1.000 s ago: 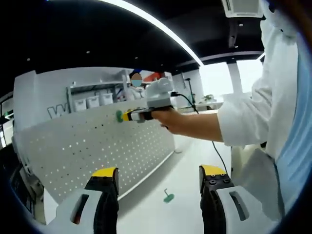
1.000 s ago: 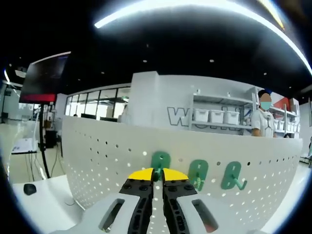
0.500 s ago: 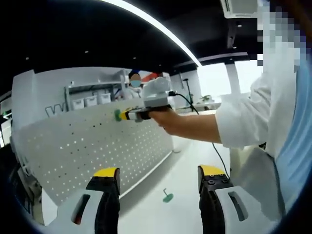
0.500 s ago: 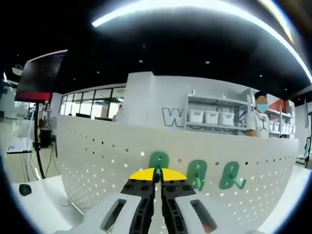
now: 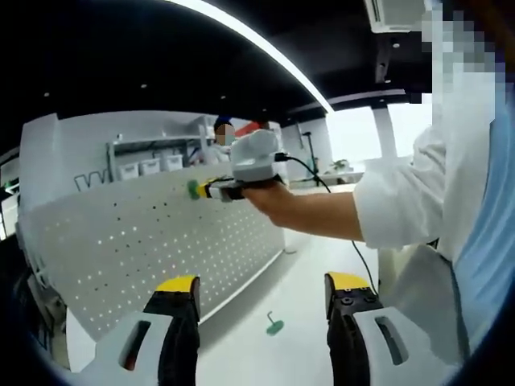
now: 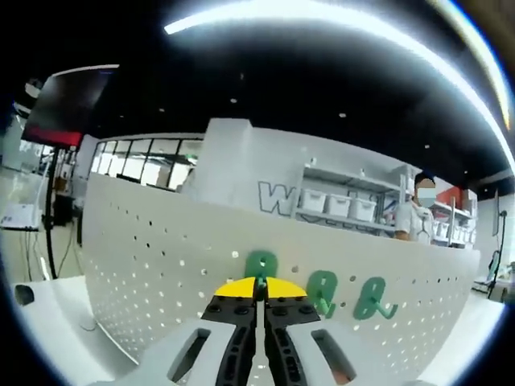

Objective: Insert the hook assembly into the mounting plate slot until the hook locks in place.

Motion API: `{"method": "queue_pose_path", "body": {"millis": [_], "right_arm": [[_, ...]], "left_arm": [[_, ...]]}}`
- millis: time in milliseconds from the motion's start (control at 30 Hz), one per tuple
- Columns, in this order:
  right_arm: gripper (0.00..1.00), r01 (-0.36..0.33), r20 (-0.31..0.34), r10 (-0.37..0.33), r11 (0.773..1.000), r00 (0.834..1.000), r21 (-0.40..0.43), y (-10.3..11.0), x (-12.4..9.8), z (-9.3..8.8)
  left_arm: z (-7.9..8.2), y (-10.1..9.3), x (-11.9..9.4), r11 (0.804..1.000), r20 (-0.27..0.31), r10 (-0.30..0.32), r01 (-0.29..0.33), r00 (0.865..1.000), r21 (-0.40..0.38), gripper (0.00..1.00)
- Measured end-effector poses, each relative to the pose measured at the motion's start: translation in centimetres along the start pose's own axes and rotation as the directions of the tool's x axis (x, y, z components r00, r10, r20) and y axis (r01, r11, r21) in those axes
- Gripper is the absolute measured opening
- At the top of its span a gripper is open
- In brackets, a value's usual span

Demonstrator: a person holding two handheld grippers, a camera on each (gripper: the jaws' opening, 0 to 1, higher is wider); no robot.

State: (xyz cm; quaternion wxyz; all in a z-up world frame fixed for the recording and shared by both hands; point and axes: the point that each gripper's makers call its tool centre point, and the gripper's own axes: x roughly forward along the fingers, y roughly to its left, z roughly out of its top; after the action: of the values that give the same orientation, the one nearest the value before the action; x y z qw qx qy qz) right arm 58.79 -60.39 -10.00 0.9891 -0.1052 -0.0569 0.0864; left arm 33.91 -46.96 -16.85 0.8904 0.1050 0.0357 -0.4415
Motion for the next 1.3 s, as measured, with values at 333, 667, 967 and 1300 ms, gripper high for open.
{"method": "queue_pose_path", "body": {"millis": [333, 667, 967, 1300], "right_arm": [[0.00, 0.018, 0.028, -0.020, 0.999, 0.999, 0.052, -0.1, 0.0, 0.1], [0.00, 0.029, 0.042, -0.032, 0.997, 0.999, 0.069, -0.1, 0.2, -0.1], [0.00, 0.034, 0.035, -0.036, 0.998, 0.999, 0.061, -0.1, 0.5, -0.2], [0.00, 0.031, 0.004, -0.031, 0.999, 0.999, 0.016, 0.0, 0.8, -0.2]], "left_arm": [[0.0, -0.1, -0.2, 1.000, 0.001, -0.002, 0.002, 1.000, -0.002, 0.64], [0.0, -0.1, 0.0, 1.000, -0.002, 0.000, 0.000, 1.000, -0.004, 0.64], [-0.1, 0.0, 0.0, 1.000, -0.004, 0.008, -0.008, 1.000, -0.004, 0.64], [-0.2, 0.1, -0.3, 1.000, -0.002, 0.020, -0.020, 1.000, -0.010, 0.64]]}}
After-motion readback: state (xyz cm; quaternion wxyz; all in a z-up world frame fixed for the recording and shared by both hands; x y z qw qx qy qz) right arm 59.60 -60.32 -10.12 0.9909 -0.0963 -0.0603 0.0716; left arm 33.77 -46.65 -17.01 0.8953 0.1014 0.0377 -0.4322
